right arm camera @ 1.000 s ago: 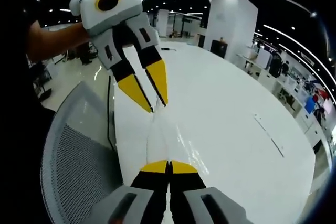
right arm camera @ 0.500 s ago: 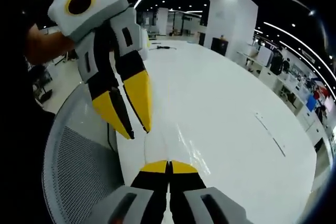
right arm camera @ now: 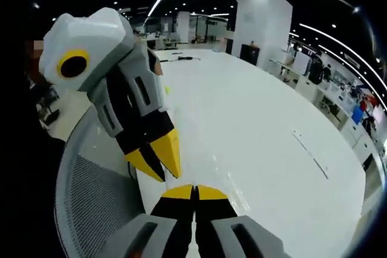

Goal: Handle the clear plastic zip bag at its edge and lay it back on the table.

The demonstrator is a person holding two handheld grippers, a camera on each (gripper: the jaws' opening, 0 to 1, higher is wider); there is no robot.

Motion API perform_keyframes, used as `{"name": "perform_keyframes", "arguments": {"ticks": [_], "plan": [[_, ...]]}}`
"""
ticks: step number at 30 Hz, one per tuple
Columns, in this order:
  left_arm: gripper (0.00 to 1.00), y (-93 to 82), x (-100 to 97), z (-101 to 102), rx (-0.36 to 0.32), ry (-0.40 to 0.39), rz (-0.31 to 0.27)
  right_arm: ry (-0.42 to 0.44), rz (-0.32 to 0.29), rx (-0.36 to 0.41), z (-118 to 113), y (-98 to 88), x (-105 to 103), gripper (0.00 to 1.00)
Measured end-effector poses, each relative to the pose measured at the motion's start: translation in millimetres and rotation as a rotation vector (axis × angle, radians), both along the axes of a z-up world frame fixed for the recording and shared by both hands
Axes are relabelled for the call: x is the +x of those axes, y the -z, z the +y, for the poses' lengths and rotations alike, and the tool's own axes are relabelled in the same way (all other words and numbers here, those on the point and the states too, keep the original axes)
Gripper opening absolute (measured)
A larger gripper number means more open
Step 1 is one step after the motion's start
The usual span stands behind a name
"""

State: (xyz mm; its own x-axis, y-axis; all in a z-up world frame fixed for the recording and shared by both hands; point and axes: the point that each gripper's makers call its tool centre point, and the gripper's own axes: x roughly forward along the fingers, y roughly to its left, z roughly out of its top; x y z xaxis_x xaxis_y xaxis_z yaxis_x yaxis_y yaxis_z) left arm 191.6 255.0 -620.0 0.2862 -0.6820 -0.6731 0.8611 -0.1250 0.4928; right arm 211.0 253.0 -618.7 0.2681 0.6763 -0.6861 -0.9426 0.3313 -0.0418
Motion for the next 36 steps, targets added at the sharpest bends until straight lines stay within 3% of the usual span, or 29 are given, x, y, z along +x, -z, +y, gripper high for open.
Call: {"name": "perform_keyframes", "arguments": {"ticks": [8, 16, 22, 36], "plan": [[0.00, -1.1, 0.1, -0.3, 0.010, 0.005, -0.051, 0.041, -0.054, 0.020, -1.8, -17.0, 11.2, 0.00], [0.00, 5.0, -3.0, 2.2, 0.044, 0.001, -0.031, 0.152, -0.194, 0.087, -1.4, -52.5, 38.4, 0.00], [0.00, 4.6, -1.8, 2.4, 0.035, -0.022, -0.021, 0.186, -0.259, 0.113, -0.2, -73.2, 44.7, 0.00], [0.00, 3.8, -8.7, 2.2, -0.012, -0.063, 0.027, 0.250, -0.294, 0.123, -7.9, -76.8, 49.6, 0.00]]}}
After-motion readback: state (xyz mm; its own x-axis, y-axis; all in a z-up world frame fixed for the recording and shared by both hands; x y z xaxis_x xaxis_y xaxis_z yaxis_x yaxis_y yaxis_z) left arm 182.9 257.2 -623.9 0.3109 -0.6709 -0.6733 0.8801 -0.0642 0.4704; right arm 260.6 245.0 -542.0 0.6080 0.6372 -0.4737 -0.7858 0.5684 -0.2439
